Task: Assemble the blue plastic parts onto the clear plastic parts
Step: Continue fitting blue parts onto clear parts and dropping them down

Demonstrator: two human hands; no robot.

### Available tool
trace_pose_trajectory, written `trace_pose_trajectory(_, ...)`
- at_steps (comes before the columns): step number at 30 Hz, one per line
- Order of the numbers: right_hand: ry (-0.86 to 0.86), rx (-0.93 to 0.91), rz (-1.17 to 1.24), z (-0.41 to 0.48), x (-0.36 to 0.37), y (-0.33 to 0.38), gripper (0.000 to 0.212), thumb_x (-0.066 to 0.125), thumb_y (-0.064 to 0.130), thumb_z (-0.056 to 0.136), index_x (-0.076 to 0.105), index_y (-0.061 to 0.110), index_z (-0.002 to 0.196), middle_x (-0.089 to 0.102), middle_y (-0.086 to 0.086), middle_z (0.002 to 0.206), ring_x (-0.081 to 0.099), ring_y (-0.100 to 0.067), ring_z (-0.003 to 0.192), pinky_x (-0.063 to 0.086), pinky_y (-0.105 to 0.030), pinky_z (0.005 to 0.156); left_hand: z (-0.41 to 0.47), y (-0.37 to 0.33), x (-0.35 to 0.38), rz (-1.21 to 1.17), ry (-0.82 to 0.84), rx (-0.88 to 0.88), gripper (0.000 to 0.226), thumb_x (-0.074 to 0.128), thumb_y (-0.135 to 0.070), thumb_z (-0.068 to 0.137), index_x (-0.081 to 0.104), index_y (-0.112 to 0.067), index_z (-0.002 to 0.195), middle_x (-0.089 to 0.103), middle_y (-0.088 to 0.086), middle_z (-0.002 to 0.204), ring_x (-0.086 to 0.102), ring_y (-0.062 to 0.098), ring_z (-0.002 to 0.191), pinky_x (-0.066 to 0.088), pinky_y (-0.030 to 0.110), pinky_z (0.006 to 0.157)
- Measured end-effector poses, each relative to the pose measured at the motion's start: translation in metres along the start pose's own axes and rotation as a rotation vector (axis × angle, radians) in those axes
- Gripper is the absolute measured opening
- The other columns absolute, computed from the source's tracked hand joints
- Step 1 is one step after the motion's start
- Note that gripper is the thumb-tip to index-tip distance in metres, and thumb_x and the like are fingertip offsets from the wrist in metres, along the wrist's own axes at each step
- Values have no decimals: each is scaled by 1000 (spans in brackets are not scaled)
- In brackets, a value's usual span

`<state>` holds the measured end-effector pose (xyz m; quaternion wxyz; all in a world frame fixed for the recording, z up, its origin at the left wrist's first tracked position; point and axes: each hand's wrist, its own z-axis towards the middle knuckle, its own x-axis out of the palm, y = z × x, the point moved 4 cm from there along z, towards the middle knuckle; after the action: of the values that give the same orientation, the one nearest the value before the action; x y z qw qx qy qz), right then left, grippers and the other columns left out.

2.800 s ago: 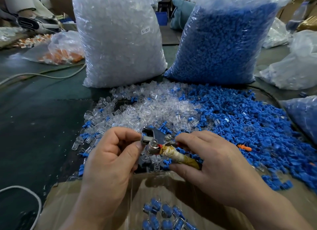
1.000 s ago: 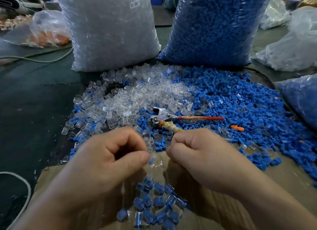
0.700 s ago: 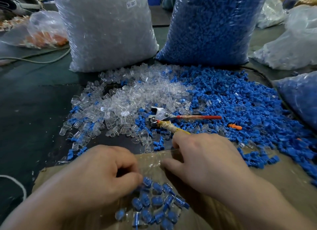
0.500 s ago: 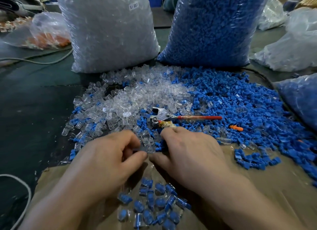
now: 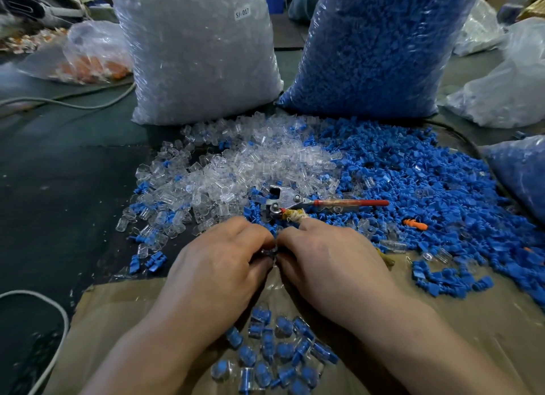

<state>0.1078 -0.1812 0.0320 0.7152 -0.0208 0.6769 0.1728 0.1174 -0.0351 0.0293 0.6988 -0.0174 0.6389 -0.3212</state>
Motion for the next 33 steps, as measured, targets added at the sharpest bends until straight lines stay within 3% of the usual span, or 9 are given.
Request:
trace_pose_trajectory(6, 40, -14, -20, -3, -4, 3, 25, 35, 44, 98, 56, 29, 103, 43, 5, 84, 44, -20, 69, 38, -34, 59, 1, 4, 0, -6, 12, 10, 6, 63, -39, 87, 59, -39, 92, 56, -24, 88, 51, -2, 89, 38, 16, 73)
trace_pose_trajectory(10, 23, 24, 41, -5, -5, 0, 26, 34, 42, 102, 54, 27, 96, 43, 5, 86, 52, -21, 73, 51, -42, 69, -2, 13, 0, -158, -93, -86, 13, 66, -35, 85, 60, -41, 95, 60, -27, 99, 57, -5, 92, 46, 18, 69)
trace_pose_trajectory(14, -1, 53, 125, -4, -4, -4, 21, 30, 45, 102, 44, 32, 94, 41, 9, 89, 51, -15, 76, 50, -42, 72, -8, 15, 4, -804, -169, -347, 22, 75, -24, 80, 70, -41, 92, 72, -13, 91, 70, 5, 73, 59, 28, 60)
trace_pose_trajectory(16, -35, 107, 266, -7, -8, -8, 28, 23, 56, 97, 44, 37, 92, 47, 12, 86, 51, -5, 74, 48, -33, 69, -8, 14, 5, -1161, -142, -431, 13, 75, -24, 76, 73, -31, 86, 74, 5, 84, 68, 15, 66, 56, 26, 57)
trace_pose_trajectory(18, -131, 173, 498, -11, -14, -12, 27, 32, 60, 91, 49, 39, 90, 58, 14, 84, 54, -3, 71, 44, -20, 56, -7, 16, 3, -1344, -70, -461, 20, 77, -28, 69, 73, -23, 88, 72, 16, 81, 65, 21, 61, 55, 31, 55)
trace_pose_trajectory(20, -183, 213, 702, -14, -17, -13, 16, 49, 56, 87, 56, 41, 89, 62, 22, 83, 57, -1, 69, 47, -20, 54, -6, 20, 4, -1395, -11, -492, 27, 79, -29, 63, 73, -20, 87, 70, 17, 78, 62, 20, 57, 56, 35, 53)
trace_pose_trajectory(25, -40, 235, 1092, -14, -12, -4, 12, 73, 41, 83, 67, 30, 86, 60, 7, 58, 52, -5, 50, 45, -27, 48, -2, 28, 12, -1537, 57, -532, 29, 83, -12, 63, 77, -12, 91, 74, 16, 91, 71, 19, 69, 59, 30, 59)
trace_pose_trajectory(29, 0, 317, 1392, -14, -11, -4, 12, 66, 16, 92, 70, 27, 91, 64, -4, 61, 61, -19, 53, 55, -30, 51, 0, 31, 12, -1607, 0, -508, 36, 81, -5, 61, 79, -11, 97, 75, 16, 92, 74, 20, 75, 60, 27, 63)
trace_pose_trajectory(33, -47, 266, 1279, -13, -12, 0, 22, 61, 18, 96, 69, 37, 95, 70, -8, 68, 68, -25, 58, 61, -42, 59, -2, 27, 11, -1447, -43, -484, 21, 76, -22, 75, 78, -15, 95, 74, 13, 84, 70, 17, 65, 58, 26, 56)
